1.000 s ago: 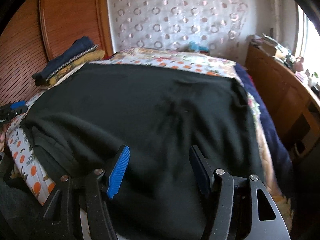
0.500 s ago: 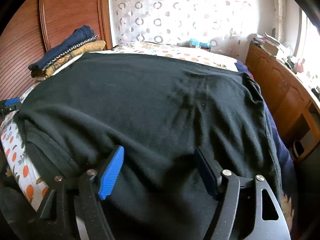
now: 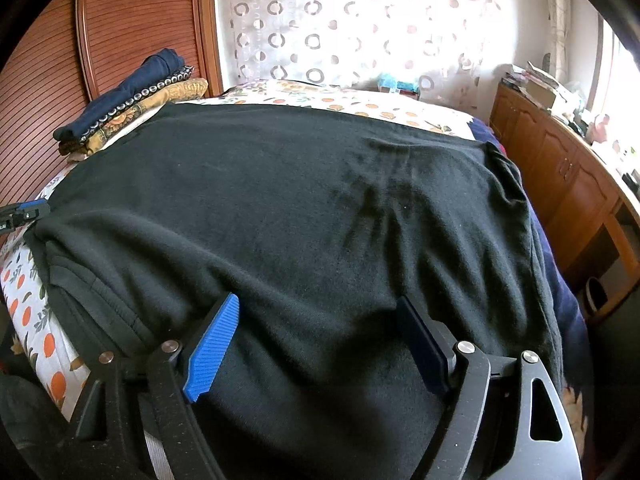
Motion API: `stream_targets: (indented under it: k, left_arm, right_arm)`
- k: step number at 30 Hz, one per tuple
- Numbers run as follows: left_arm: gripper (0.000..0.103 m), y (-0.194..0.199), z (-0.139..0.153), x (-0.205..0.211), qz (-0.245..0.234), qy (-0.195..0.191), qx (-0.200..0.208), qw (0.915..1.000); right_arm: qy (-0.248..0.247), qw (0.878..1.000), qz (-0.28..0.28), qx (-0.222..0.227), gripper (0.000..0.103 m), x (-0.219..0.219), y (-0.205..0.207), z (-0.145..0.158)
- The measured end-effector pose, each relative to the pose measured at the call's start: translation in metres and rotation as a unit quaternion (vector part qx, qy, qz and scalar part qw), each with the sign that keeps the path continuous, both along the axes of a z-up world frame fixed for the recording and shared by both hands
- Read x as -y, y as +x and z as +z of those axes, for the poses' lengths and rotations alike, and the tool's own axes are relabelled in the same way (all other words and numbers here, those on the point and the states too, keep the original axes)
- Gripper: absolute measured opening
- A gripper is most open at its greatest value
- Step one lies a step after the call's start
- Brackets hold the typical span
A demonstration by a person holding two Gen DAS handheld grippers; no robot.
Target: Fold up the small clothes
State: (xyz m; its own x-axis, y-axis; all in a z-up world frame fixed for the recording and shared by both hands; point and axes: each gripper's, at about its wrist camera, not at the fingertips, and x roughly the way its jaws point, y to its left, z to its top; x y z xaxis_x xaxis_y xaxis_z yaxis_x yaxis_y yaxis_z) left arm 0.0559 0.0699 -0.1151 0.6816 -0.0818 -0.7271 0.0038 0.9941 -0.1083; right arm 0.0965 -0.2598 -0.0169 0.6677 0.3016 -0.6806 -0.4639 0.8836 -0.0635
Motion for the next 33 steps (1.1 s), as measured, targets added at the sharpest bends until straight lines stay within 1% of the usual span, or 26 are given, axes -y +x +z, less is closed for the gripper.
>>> stream_targets:
  k: [3, 4, 5, 6, 7, 10, 12, 15, 19, 26, 29, 33]
  left_arm:
    - [0.048, 0.002, -0.001, 0.003, -0.006, 0.006, -0.003, 1.0]
    - [0.041, 0.002, -0.001, 0.006, -0.013, 0.01, -0.003, 0.9999]
    - [0.019, 0.002, -0.001, 0.008, -0.018, 0.015, -0.003, 0.9997]
    - [0.014, 0.002, -0.001, 0.012, -0.025, 0.023, -0.003, 0.9994]
    - [0.012, 0.002, 0.001, 0.014, -0.029, 0.026, 0.0, 0.9992]
    - [0.011, -0.001, 0.012, 0.019, -0.041, 0.014, 0.017, 0.9989]
    - [0.011, -0.003, 0.026, 0.024, -0.051, 0.003, 0.038, 0.998]
    - [0.011, -0.007, 0.053, 0.038, -0.071, -0.007, 0.077, 0.9945]
    - [0.011, -0.006, 0.077, 0.055, -0.097, -0.019, 0.112, 0.9888]
    - [0.011, 0.002, 0.084, 0.076, -0.123, -0.039, 0.127, 0.9834]
    - [0.011, 0.0, 0.09, 0.086, -0.132, -0.041, 0.136, 0.981]
    - [0.011, 0.008, 0.102, 0.101, -0.146, -0.039, 0.15, 0.977]
  right_arm:
    - [0.0, 1.0, 0.0, 0.0, 0.082, 0.0, 0.0, 0.0]
    - [0.0, 1.0, 0.0, 0.0, 0.082, 0.0, 0.0, 0.0]
    - [0.0, 1.0, 0.0, 0.0, 0.082, 0.0, 0.0, 0.0]
    - [0.0, 1.0, 0.0, 0.0, 0.083, 0.0, 0.0, 0.0]
    - [-0.001, 1.0, 0.0, 0.0, 0.083, 0.0, 0.0, 0.0]
    - [-0.001, 1.0, -0.001, -0.001, 0.084, 0.001, 0.001, 0.0]
    - [-0.001, 1.0, -0.001, -0.001, 0.084, 0.003, 0.002, 0.001]
    - [0.0, 1.0, -0.001, -0.001, 0.084, 0.003, 0.001, 0.001]
    - [0.0, 1.0, -0.001, -0.002, 0.085, 0.005, 0.002, 0.001]
    - [0.0, 1.0, 0.0, -0.002, 0.085, 0.005, 0.001, 0.001]
    - [0.0, 1.0, 0.0, -0.002, 0.085, 0.005, 0.001, 0.001]
    - [0.008, 1.0, -0.005, -0.006, 0.085, 0.009, 0.001, 0.003]
